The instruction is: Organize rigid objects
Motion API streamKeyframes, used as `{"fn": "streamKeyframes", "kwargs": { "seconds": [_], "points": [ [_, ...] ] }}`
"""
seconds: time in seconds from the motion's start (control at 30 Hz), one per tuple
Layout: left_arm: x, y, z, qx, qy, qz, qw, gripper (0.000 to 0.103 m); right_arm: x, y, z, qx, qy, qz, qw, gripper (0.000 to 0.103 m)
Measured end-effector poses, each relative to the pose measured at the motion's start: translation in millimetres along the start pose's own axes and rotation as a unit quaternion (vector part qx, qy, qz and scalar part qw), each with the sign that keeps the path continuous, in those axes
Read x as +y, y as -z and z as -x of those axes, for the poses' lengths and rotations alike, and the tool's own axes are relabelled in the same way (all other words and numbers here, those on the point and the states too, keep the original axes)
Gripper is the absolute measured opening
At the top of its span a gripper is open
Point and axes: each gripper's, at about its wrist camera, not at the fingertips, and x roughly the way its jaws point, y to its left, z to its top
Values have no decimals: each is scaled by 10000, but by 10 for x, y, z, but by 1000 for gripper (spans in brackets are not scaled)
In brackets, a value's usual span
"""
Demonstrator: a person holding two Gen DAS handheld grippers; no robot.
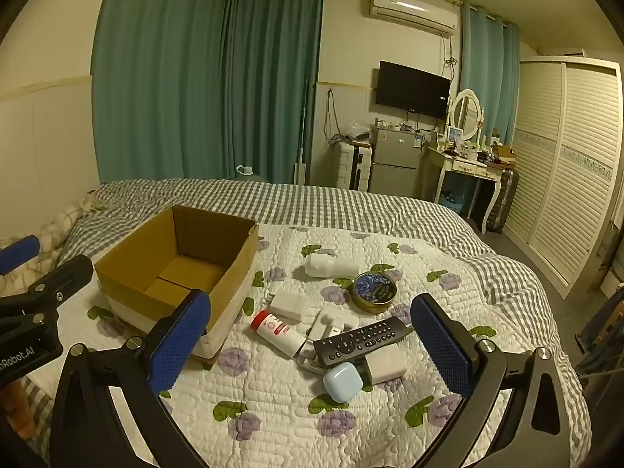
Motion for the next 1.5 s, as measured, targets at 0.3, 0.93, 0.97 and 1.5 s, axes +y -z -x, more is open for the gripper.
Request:
{"fn": "streamKeyframes", "kwargs": {
  "seconds": [0.3,0.93,0.97,1.5],
  "points": [
    [-4,-1,2,38,6,12,10000,94,-3,10,-10,24,-2,-2,10000,103],
    [49,17,-22,66,-93,30,9999,94,3,12,-18,48,10,16,10000,103],
    [49,17,-21,64,-92,29,9999,94,3,12,-18,48,5,19,10000,103],
    [31,3,-25,74,-105,15,9999,94,23,18,-22,64,18,30,10000,103]
  ]
}}
